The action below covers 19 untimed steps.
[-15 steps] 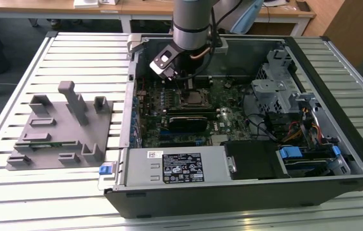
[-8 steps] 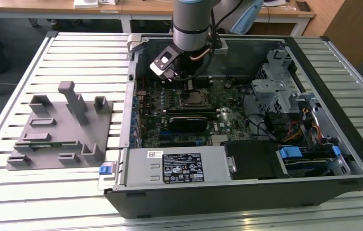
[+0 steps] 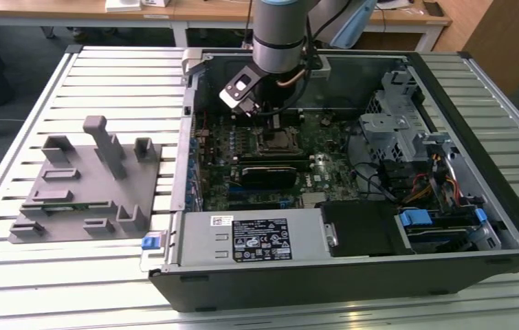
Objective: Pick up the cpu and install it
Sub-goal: 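Close the cpu cover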
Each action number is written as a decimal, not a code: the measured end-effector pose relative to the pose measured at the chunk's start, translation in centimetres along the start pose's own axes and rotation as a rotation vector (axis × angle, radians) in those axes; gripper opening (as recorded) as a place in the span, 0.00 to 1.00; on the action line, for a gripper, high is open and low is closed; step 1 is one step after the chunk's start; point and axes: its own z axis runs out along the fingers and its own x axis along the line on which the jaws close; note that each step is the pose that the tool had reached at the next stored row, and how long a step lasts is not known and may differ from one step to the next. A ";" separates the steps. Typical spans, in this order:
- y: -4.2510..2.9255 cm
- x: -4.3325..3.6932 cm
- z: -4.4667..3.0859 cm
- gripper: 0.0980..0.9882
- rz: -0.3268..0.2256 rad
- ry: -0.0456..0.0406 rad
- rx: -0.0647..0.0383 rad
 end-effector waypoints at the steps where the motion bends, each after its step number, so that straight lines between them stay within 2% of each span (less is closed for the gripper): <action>1: 0.03 0.01 -0.02 0.01 0.000 0.0001 0.000; 8: 0.07 0.02 -1.34 0.01 0.000 -0.0003 0.000; 19: 0.97 -0.02 -1.33 0.01 0.000 -0.0002 0.000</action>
